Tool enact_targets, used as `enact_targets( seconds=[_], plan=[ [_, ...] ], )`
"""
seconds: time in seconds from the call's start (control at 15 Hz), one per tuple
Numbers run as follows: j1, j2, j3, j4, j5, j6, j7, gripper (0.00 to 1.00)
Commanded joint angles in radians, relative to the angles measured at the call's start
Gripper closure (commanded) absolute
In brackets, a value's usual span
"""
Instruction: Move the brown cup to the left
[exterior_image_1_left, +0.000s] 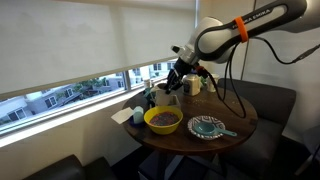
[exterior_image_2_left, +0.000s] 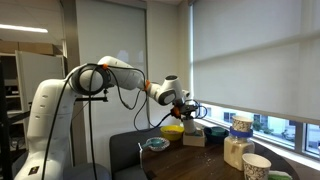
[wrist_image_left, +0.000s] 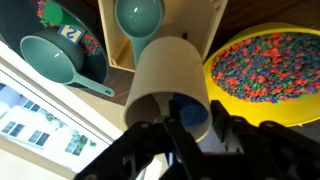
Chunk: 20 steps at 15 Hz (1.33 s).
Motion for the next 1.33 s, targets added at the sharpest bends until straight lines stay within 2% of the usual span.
enact_targets(
  seconds=[0.0,0.6,0.67,0.73,0.8,0.87,1.0,1.13,1.27],
  plan=[
    [-0.041,0.043,0.033,0.059,0.066,-0.035,-0.054,0.89],
    [-0.078,0.082,0.013,0.067,0.022,-0.141,-0.009,0.89],
    [-0.078,0.083,0.013,0.072,0.02,-0.154,0.002,0.76],
    [-0.079,0.077,0.017,0.07,0.023,-0.154,0.0,0.39],
    [-0.08,0.061,0.023,0.072,0.038,-0.157,-0.007,0.38],
    [-0.082,0.039,0.032,0.069,0.056,-0.159,-0.02,0.33],
    [-0.086,-0.026,0.049,0.052,0.094,-0.149,-0.048,0.19],
    [-0.096,-0.139,0.062,0.001,0.185,-0.165,-0.105,0.05],
    [-0.099,-0.231,0.045,-0.02,0.322,-0.309,-0.236,0.0]
  ],
)
